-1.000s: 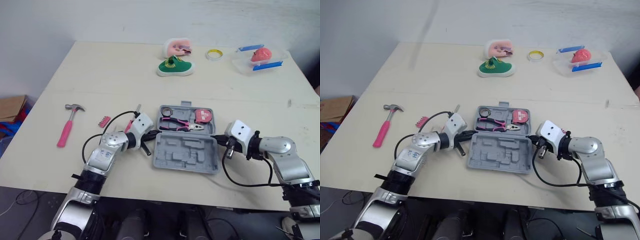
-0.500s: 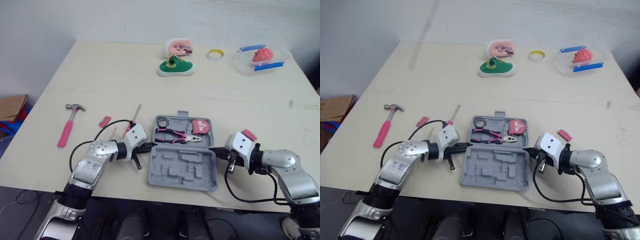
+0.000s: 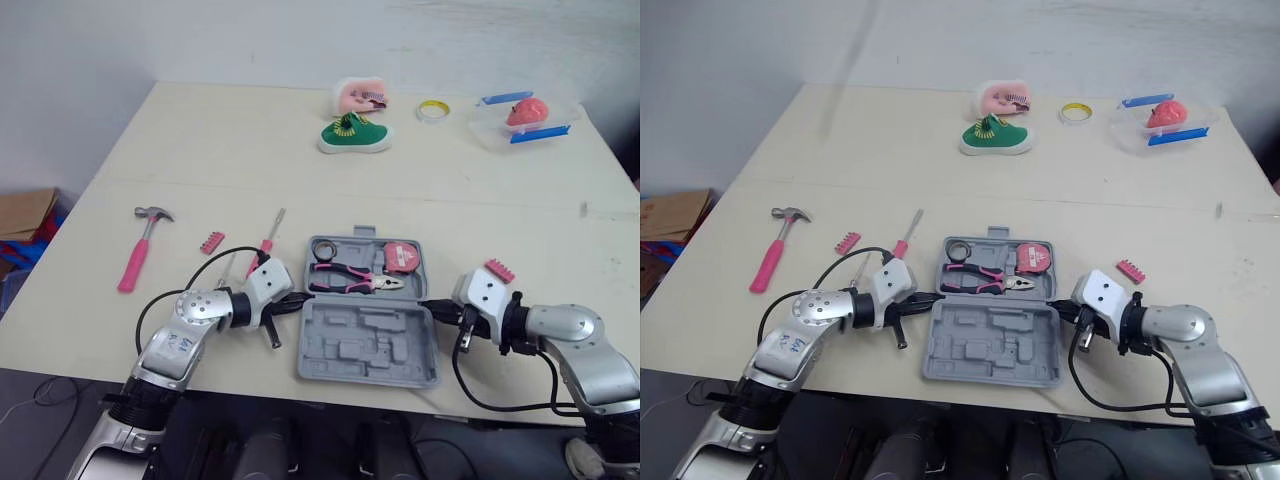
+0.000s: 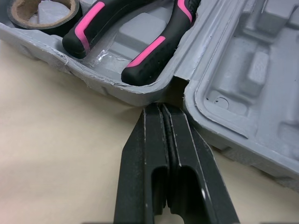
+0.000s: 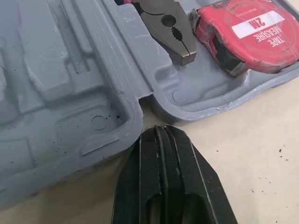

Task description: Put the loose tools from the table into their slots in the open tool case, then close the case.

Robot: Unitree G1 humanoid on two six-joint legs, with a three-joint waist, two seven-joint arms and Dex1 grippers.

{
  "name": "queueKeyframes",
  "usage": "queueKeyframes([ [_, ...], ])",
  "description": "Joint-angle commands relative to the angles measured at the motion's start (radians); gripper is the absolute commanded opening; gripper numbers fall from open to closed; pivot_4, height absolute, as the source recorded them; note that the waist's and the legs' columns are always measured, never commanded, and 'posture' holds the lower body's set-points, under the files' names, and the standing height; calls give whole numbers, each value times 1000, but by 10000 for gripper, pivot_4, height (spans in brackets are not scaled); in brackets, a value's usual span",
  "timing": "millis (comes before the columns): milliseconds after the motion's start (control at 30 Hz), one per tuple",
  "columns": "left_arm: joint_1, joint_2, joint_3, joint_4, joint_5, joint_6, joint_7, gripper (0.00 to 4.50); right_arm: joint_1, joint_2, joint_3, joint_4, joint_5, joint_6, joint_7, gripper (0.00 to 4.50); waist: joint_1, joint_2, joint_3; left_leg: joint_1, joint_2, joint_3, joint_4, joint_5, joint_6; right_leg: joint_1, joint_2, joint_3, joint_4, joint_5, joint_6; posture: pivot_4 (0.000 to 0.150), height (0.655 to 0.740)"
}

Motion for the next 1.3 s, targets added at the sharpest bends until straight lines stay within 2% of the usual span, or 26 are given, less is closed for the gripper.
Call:
queueKeyframes([
  [33,13,50,19,-13,15,12,-10,0,47,-45,-59,-16,37,-10,37,805,6,0,0,0,0,0,0,0,0,0,0,0,0,0,0,1500,7400],
  [200,47,106,129,-100,-88,-50,-79,0,152,-104,-215,-44,138,-32,106,805,12,0,0,-2,0,0,0,-1,2,-1,0,0,-1,0,0,1500,7400],
  [300,108,149,287,-126,-203,-72,-129,0,241,-127,-373,-32,203,-66,152,805,12,0,0,-5,0,0,0,-2,3,-3,0,-1,-3,0,0,1500,7400],
  [400,183,194,405,-103,-259,-106,-174,0,290,-137,-488,3,226,-62,148,805,7,0,0,-4,0,0,0,-3,3,-2,0,-1,-4,0,0,1500,7400],
  [500,287,249,559,-18,-294,-163,-224,7999,350,-162,-607,96,205,-117,166,9748,10,0,1,-3,0,1,0,-4,3,-2,0,-1,-4,0,0,1500,7400],
  [633,326,307,752,152,-283,-259,-178,25878,405,-172,-727,236,165,-254,158,29587,11,0,1,-4,0,1,0,-10,1,-2,0,-1,-5,0,0,1500,7400],
  [733,336,343,835,262,-280,-307,-163,39340,423,-170,-768,317,148,-331,145,44314,12,0,1,-4,0,1,0,-11,3,-2,-1,0,-5,0,0,1500,7400],
  [767,342,353,859,295,-283,-317,-161,44551,429,-168,-778,344,144,-358,142,45000,10,0,1,-3,0,1,0,-12,3,-2,-1,0,-6,0,0,1500,7400],
  [867,353,400,938,464,-269,-370,-138,44551,428,-147,-810,460,168,-461,156,45000,7,0,1,-3,0,2,-1,-13,2,-3,-1,0,-6,0,1,1500,7400],
  [900,359,440,964,586,-238,-424,-100,44551,439,-149,-816,530,153,-521,153,45000,5,0,1,-3,1,2,-2,-13,2,-3,-1,0,-7,0,1,1500,7400],
  [1000,378,512,987,819,-183,-516,-17,44551,443,-167,-824,690,121,-665,121,45000,-5,-1,2,-3,2,4,-4,-14,-1,-4,0,0,-7,-1,0,1500,7400],
  [1067,391,533,980,898,-169,-555,0,44551,428,-182,-825,772,118,-724,95,45000,-16,-1,2,-1,2,6,-4,-15,-2,-3,-1,0,-7,-3,1,1500,7400],
  [1167,380,535,977,940,-183,-589,0,44551,406,-188,-814,827,141,-760,97,45000,-21,-1,2,2,1,9,-4,-16,-1,-2,-2,4,-7,-3,2,1500,7400],
  [1300,383,493,954,898,-201,-612,-17,44551,378,-169,-779,810,182,-768,146,45000,-22,-2,3,3,2,8,-3,-18,2,-2,-3,5,-5,-2,2,1500,7400],
])
